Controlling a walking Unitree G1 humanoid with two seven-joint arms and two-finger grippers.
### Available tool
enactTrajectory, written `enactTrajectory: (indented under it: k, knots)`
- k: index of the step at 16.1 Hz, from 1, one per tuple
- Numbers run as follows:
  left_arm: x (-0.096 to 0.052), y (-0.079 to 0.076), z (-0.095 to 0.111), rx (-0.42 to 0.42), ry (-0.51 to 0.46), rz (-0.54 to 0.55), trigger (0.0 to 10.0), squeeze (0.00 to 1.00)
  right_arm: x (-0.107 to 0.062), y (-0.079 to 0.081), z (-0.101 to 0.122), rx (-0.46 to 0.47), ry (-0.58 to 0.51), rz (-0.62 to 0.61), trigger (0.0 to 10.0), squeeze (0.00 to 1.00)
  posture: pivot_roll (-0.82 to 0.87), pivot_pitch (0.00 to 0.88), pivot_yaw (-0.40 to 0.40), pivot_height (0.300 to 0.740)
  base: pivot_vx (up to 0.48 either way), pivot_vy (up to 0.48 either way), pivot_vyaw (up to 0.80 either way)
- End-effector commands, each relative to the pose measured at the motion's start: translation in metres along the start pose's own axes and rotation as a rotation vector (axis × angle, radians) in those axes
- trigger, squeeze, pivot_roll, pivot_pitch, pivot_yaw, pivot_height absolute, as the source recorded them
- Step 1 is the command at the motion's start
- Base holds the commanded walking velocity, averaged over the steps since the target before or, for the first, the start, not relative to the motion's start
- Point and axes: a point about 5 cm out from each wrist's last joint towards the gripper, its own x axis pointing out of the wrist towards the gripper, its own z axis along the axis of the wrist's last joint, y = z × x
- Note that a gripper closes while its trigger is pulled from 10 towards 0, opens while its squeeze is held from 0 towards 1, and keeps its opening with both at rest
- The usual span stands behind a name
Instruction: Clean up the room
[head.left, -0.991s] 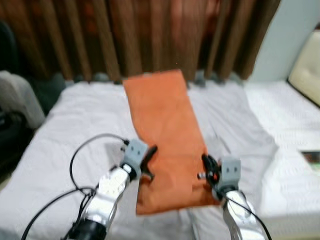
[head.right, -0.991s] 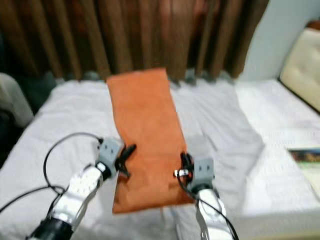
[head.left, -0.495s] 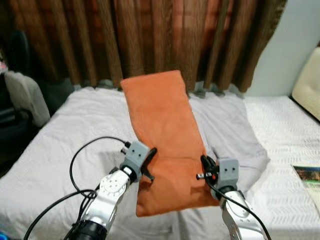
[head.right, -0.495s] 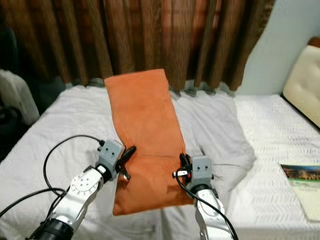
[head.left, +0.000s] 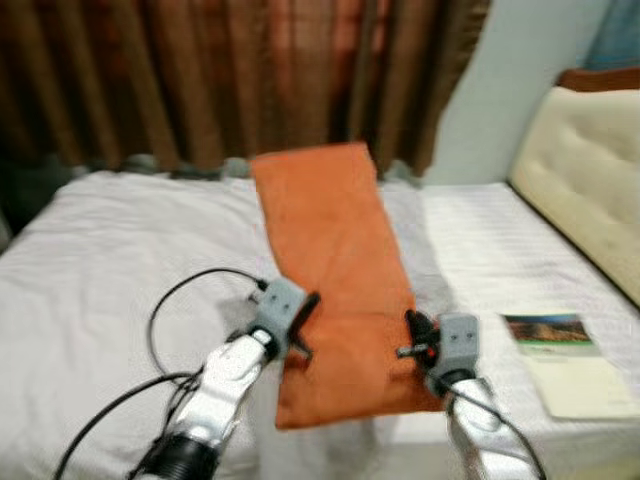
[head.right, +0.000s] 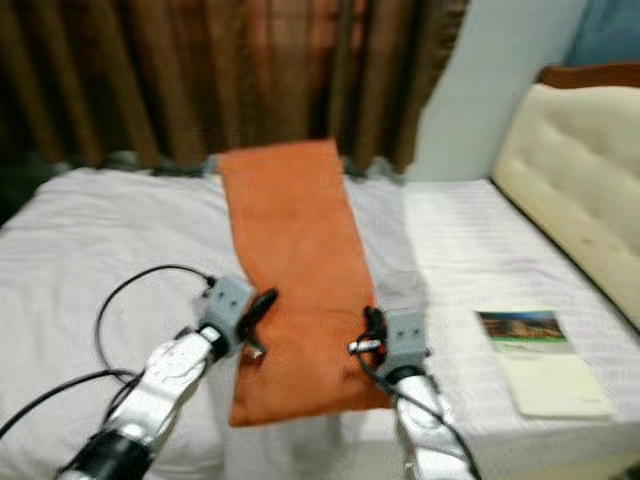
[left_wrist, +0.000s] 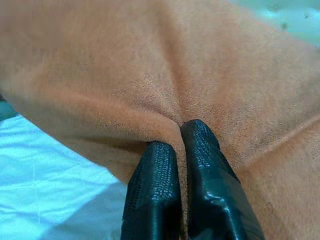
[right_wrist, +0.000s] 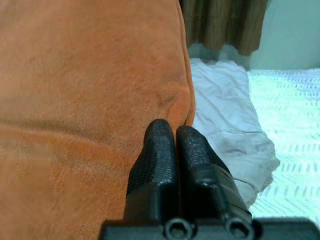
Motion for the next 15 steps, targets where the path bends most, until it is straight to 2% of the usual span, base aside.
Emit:
enactTrajectory:
  k: [1, 2, 10, 14, 15]
  knots:
    - [-0.004, 0.019, 0.002, 0.011, -0.012, 0.08, 10.0, 0.0, -0.003, -0.029, 0.009, -0.008, -0.032, -0.12, 10.0, 0.0, -0.02, 0.0, -0.043, 0.74, 0.3, -0.371, -0.8]
    - [-0.004, 0.019, 0.002, 0.011, -0.012, 0.081, 10.0, 0.0, -0.003, -0.03, 0.01, -0.01, -0.033, -0.126, 10.0, 0.0, -0.02, 0.0, -0.042, 0.74, 0.3, -0.371, -0.8]
    - [-0.002, 0.014, 0.001, 0.0, -0.018, 0.082, 10.0, 0.0, -0.006, -0.032, 0.008, -0.003, -0.029, -0.123, 10.0, 0.0, -0.03, 0.0, -0.045, 0.74, 0.308, -0.364, 0.0]
    - [-0.01, 0.018, 0.006, -0.11, -0.096, 0.204, 10.0, 0.0, -0.015, -0.036, 0.003, 0.043, -0.02, -0.121, 10.0, 0.0, -0.01, 0.0, -0.052, 0.74, 0.326, -0.349, 0.0]
    - [-0.02, 0.012, 0.007, -0.163, -0.118, 0.222, 10.0, 0.0, -0.028, -0.04, -0.001, 0.053, -0.011, -0.139, 10.0, 0.0, -0.01, 0.0, -0.054, 0.74, 0.326, -0.349, 0.0]
